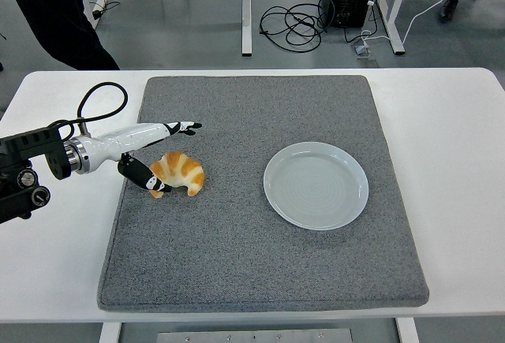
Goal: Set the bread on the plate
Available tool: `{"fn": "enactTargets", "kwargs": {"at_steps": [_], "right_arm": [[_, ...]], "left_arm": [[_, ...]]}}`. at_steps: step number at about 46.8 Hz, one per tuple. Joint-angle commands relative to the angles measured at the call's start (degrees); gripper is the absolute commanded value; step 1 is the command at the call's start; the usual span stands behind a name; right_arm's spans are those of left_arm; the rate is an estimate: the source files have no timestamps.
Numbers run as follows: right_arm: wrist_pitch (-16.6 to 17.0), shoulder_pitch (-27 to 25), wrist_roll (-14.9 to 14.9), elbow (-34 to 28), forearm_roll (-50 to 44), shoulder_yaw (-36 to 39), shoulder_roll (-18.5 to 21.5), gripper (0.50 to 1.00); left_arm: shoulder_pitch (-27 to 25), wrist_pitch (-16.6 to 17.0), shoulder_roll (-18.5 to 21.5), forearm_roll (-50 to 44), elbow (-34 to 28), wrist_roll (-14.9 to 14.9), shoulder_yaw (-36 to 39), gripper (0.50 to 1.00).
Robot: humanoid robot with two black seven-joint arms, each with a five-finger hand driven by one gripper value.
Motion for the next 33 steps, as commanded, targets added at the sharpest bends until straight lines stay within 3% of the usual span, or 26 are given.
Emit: {"fn": "enactTargets", "kwargs": {"at_steps": [1,33], "right_arm": [[0.01,0.00,0.01,0.01,0.00,0.00,0.00,1.000],[0.01,0.00,0.01,-0.16,0.00,-0.09,0.00,1.000]], "left_arm": [[0.07,0.26,-0.98,-0.28,1.11,-0.15,0.06,0.968],[3.06,3.34,-4.06,-0.54,3.57,-1.11,0.23,0.949]]}}
